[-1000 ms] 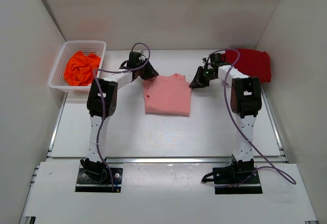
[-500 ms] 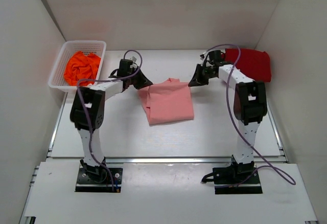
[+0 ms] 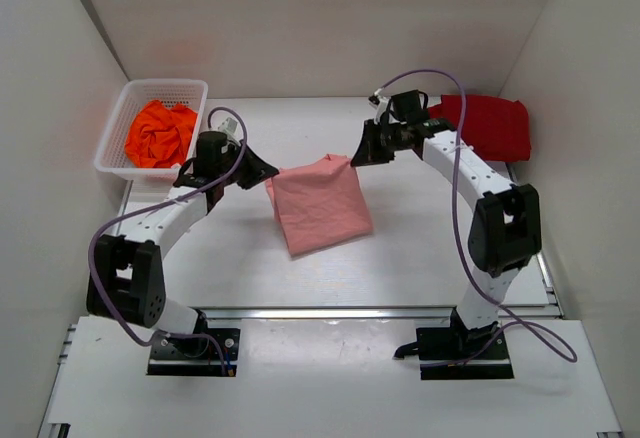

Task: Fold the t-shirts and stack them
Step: Fold the long partially folded tshirt into a neat square

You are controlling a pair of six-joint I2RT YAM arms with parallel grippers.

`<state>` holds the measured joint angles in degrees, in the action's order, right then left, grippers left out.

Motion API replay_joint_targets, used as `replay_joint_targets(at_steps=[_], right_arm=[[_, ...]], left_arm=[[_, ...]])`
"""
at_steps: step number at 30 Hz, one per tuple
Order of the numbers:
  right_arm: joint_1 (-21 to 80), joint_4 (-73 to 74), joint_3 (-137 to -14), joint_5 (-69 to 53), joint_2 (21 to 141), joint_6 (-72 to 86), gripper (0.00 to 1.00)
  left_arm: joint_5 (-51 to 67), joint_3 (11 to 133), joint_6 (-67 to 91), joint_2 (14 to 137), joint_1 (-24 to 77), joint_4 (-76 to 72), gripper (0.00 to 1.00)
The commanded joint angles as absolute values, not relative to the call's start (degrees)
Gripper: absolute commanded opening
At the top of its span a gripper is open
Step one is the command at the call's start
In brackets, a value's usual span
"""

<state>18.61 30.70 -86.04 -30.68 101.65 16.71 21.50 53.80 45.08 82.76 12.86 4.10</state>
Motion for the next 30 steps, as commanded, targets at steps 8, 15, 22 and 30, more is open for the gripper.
replay_joint_targets(at_steps=[8,15,22,30], right_arm=[[15.12,40.4,-125.54,-27.44,130.49,8.88,0.37],[14.32,42.21,-122.03,-27.94,131.76,6.07,0.49],[14.85,34.11,-102.94,-32.87,126.82,5.97,0.61],[16.61,33.92,-101.34,-38.48,131.3,7.99,0.72]], left_arm=[[14.5,64.41,42.97,99.3,7.57,-1.75,0.43],[13.35,62.06,44.29,96.34,8.17,-2.72,0.45],[17.14,50.81,48.07,90.02,7.65,-7.03,0.43],[18.01,42.2,47.55,86.14,7.47,-5.62,0.42]])
